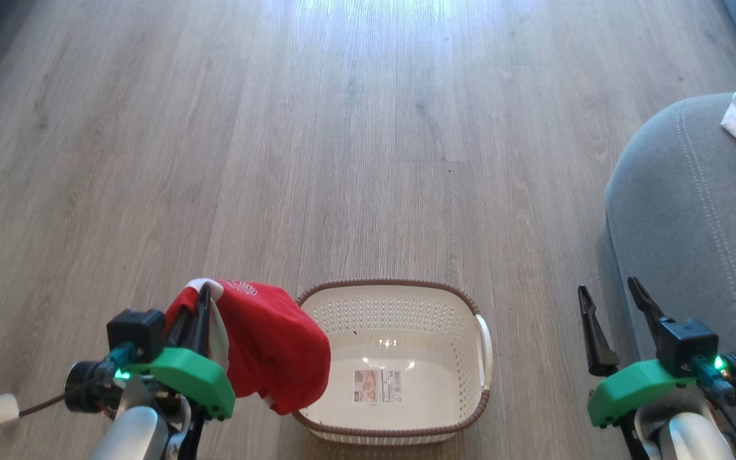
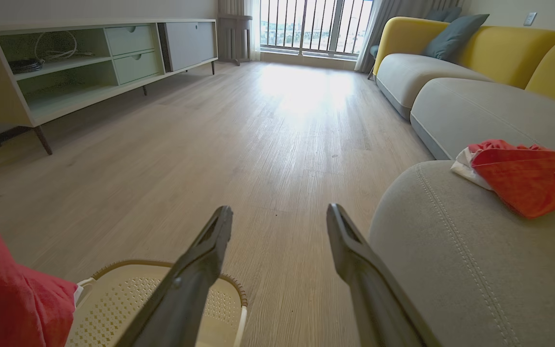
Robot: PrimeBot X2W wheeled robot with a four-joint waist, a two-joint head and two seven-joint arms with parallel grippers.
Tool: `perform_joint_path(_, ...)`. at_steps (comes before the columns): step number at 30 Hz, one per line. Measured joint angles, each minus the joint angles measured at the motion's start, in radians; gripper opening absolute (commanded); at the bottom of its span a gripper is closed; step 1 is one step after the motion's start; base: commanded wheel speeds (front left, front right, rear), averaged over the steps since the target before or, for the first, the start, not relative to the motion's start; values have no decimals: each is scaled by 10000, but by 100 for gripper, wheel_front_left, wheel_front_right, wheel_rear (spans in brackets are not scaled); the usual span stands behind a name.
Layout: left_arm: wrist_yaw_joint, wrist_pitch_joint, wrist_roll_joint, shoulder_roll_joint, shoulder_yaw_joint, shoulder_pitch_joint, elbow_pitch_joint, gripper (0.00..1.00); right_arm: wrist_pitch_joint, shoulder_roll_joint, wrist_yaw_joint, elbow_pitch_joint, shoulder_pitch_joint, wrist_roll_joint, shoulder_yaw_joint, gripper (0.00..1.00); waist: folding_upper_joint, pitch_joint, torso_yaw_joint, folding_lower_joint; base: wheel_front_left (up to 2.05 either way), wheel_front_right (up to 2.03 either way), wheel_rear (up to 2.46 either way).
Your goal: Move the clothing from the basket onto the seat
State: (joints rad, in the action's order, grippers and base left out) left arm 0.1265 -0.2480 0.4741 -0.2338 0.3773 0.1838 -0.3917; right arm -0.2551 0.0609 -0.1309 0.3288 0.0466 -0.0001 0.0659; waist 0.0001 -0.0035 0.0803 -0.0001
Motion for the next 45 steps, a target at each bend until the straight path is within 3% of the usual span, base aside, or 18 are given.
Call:
perform_joint_path(26, 73, 15, 102, -69, 173, -13, 426, 0, 0, 38, 0, 132, 28, 6, -556, 100, 0, 56, -184, 1, 0, 0, 0)
perform_joint_path(33, -196, 301, -38, 59, 813, 434, 989, 0, 0, 105, -2, 385, 674, 803, -3603, 100, 0, 42, -256, 1, 0, 0, 0)
perform_joint_path(34, -196, 301, -38, 59, 813, 434, 989, 0, 0, 105, -2, 385, 674, 803, -3603, 100, 0, 42, -256, 1, 0, 0, 0)
perform_joint_path(37, -288, 527, -192, 288, 1231, 772, 1371, 0, 0, 301, -2, 545, 1426, 1354, -5219, 100, 0, 12, -223, 1, 0, 0, 0)
perform_joint_path(45, -619, 1085, -355, 736, 2213, 935, 2284, 0, 0, 456, -2, 874, 2520, 2052, -6704, 100, 0, -31, -84, 2, 0, 0, 0)
